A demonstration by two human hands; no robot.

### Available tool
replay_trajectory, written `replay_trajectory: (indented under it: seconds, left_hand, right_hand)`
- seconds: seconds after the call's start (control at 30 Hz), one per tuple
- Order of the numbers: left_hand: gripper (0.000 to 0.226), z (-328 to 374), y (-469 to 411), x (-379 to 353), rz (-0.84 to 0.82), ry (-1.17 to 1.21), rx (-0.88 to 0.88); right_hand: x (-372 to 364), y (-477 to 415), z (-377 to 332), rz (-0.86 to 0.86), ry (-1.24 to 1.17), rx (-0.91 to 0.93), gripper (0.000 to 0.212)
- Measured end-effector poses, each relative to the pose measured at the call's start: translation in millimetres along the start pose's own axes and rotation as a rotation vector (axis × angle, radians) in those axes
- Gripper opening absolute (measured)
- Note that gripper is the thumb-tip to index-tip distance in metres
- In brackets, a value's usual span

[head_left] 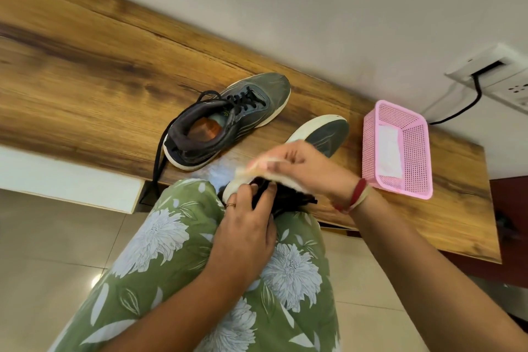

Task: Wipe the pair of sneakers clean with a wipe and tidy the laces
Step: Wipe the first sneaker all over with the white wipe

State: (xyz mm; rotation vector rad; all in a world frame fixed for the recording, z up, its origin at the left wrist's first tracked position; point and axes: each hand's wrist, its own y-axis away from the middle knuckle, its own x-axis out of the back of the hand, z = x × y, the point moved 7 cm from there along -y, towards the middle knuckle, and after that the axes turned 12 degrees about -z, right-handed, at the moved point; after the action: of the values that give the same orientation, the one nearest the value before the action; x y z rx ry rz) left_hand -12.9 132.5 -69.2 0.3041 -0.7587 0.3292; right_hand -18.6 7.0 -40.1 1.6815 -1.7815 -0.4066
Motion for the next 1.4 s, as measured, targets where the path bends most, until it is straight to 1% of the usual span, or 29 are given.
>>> replay_trajectory:
  seconds: [0.07,0.1,0.13,0.17,0.2,0.27,0.33,0.37,0.43,0.5,0.6,0.67,0.7,0.73,0.77,0.8,0.83,0.87,0.9,0.93,0.97,1.0,1.07,1.1,1.2,1.3,1.33,1.4]
  left_hand:
    - [0.053,0,0,1,0.011,-0.004,-0.004]
    - [0.054,1,0,1,0.013,-0.003,-0.004]
    - [0.054,1,0,1,0.014,-0.001,-0.001]
    - [0.055,1,0,0,0.012,0.001,0.006]
    - [0.056,1,0,0,0.011,0.003,0.017]
    - [0.056,1,1,-1,0.011,0.003,0.028]
    - [0.057,2,0,0,0.025,-0.001,0.02]
    - [0.057,3,0,0,0.032,-0.001,0.015]
    - [0.057,3,-1,1,0.04,-0.004,0.014]
    - [0.058,1,-1,1,0.044,-0.009,0.023]
    - [0.059,-1,-1,-1,0.043,-0.014,0.024]
    - [0.059,1,-1,-3,0.034,-0.015,0.011]
    - [0.06,2,0,-3,0.029,-0.012,0.007]
    - [0.059,2,0,-3,0.029,-0.009,0.009]
    - [0.059,1,-1,-2,0.032,-0.006,0.015]
    - [0.058,0,-1,-2,0.034,-0.005,0.02]
    - [0.057,-1,-2,-1,0.037,-0.007,0.021]
    - [0.056,-1,-2,-1,0.042,-0.014,0.02]
    - [0.056,0,-2,0,0.05,-0.026,0.02]
    - [0.056,1,-2,0,0.06,-0.044,0.022]
    - [0.055,1,-2,1,0.073,-0.063,0.026]
    - [0.055,1,-2,2,0.087,-0.079,0.034]
    - [0.056,2,-2,3,0.103,-0.095,0.048]
    - [0.056,2,-3,3,0.102,-0.102,0.052]
    - [0.058,1,-3,3,0.1,-0.121,0.051]
    - [0.061,1,-2,2,0.099,-0.127,0.034]
    - [0.063,1,-1,1,0.093,-0.131,0.023]
    - [0.064,1,-1,-1,0.085,-0.125,0.02]
  right_hand:
    - [48,17,1,0.374,-0.029,-0.036,0.015]
    - [73,29,0,0.572,0.007,-0.018,0.015]
    - [94,40,-4,0.727,0.107,0.006,0.015]
    - [108,45,-5,0.803,0.271,-0.01,0.018]
    - [114,44,-5,0.808,0.454,-0.072,0.022]
    - [112,31,6,0.717,0.756,-0.222,0.026]
    - [99,24,14,0.678,0.915,-0.29,0.027]
    - [90,22,17,0.676,0.947,-0.3,0.028]
    - [76,22,18,0.686,0.909,-0.29,0.031]
    - [63,21,21,0.639,0.834,-0.268,0.033]
    - [32,16,17,0.493,0.882,-0.186,0.032]
    - [12,12,18,0.358,0.843,-0.125,0.03]
    - [9,11,19,0.303,0.72,-0.095,0.027]
    - [10,11,18,0.266,0.508,-0.073,0.024]
    - [16,13,17,0.269,0.276,-0.059,0.02]
    - [29,17,16,0.354,0.114,-0.05,0.018]
    - [47,22,16,0.494,0.062,-0.045,0.018]
    - [65,30,14,0.637,0.126,-0.052,0.019]
    - [80,36,11,0.757,0.261,-0.082,0.023]
    - [89,39,7,0.83,0.435,-0.133,0.026]
    - [92,38,6,0.843,0.59,-0.196,0.029]
    - [90,33,9,0.803,0.692,-0.253,0.03]
    - [76,22,18,0.693,0.796,-0.302,0.032]
    - [68,19,20,0.676,0.824,-0.297,0.033]
    - [48,20,21,0.646,0.832,-0.258,0.035]
    - [15,14,23,0.442,0.813,-0.148,0.035]
    - [7,13,24,0.379,0.717,-0.088,0.031]
    - [4,15,24,0.298,0.293,0.013,0.023]
